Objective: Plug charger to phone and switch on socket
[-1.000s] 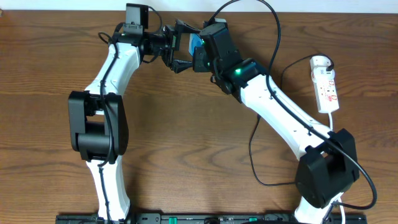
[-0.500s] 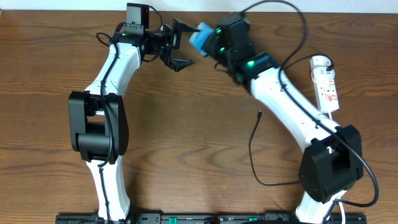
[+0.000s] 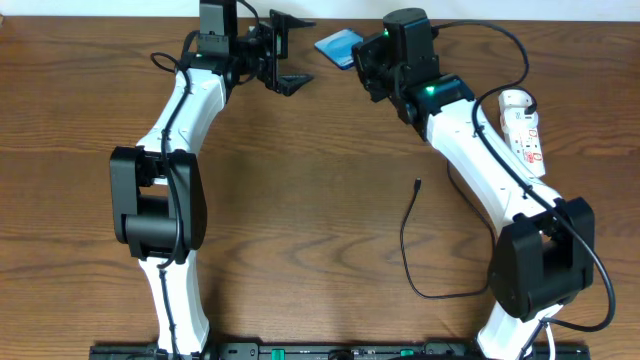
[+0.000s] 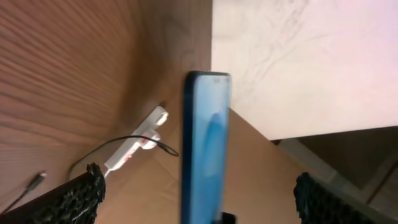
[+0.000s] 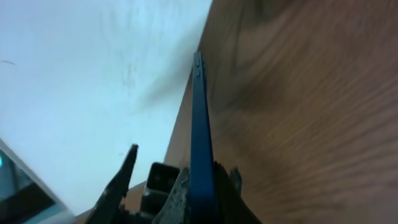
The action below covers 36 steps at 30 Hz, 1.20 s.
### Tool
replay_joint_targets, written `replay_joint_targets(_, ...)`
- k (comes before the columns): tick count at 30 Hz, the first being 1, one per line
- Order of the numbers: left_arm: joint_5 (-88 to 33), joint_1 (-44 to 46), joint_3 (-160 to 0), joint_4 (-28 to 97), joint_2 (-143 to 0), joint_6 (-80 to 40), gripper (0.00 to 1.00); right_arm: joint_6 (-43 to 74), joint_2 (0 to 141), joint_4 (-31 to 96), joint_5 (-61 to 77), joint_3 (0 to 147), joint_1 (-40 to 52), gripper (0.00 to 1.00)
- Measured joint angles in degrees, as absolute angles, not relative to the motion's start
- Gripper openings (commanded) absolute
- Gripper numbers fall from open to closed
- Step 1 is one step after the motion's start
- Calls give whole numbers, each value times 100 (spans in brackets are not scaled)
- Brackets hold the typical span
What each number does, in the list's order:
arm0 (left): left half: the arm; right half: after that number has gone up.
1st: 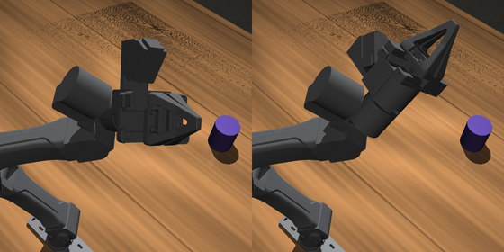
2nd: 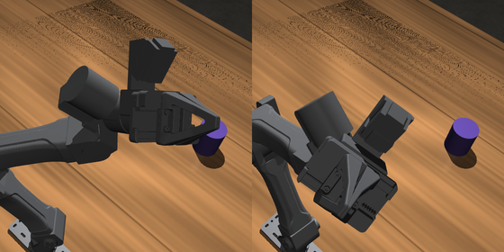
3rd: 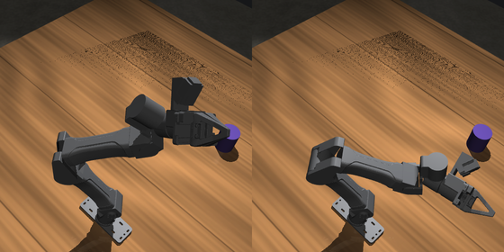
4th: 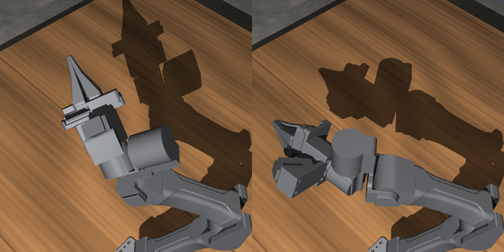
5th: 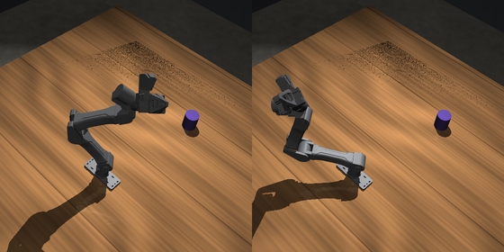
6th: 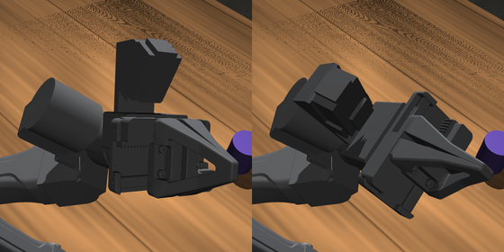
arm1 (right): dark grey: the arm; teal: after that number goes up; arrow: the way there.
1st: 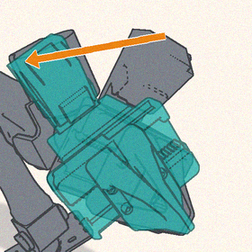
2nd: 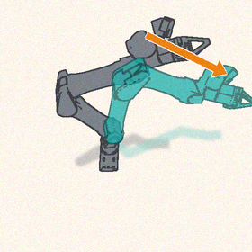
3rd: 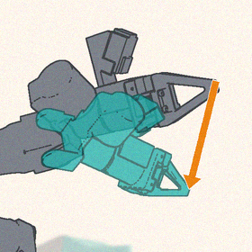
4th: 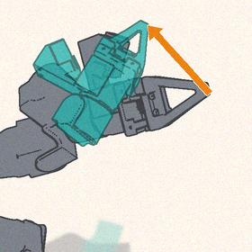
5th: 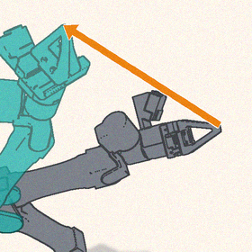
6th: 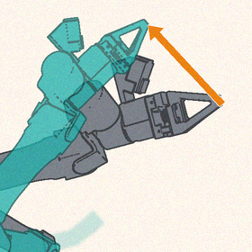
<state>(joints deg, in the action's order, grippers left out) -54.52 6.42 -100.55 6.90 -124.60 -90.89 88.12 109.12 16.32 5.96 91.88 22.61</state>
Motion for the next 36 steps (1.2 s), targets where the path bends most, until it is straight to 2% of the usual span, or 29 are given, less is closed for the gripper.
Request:
replay_joint_targets(5,-5290,642,-10055,508,-12460,-9362,98,9380,10912,1468,687,9188,2279,1)
replay_joint_targets(12,-5282,644,-10055,438,-12460,-9736,100,9596,10912,1236,672,9188,2359,1)
replay_joint_targets(14,-5376,644,-10055,349,-12460,-9883,93,9614,10912,1234,639,9188,2405,1)
replay_joint_targets(29,-6080,648,-10055,-84,-12460,-10462,92,9662,10912,1260,217,9188,2550,1)
replay_joint_targets(32,-6132,655,-10055,-91,-12460,-10512,81,9662,10912,1155,167,9188,2567,1)
replay_joint_targets(36,-6143,663,-10055,-95,-12460,-10512,78,9662,10912,1063,148,9188,2613,1)
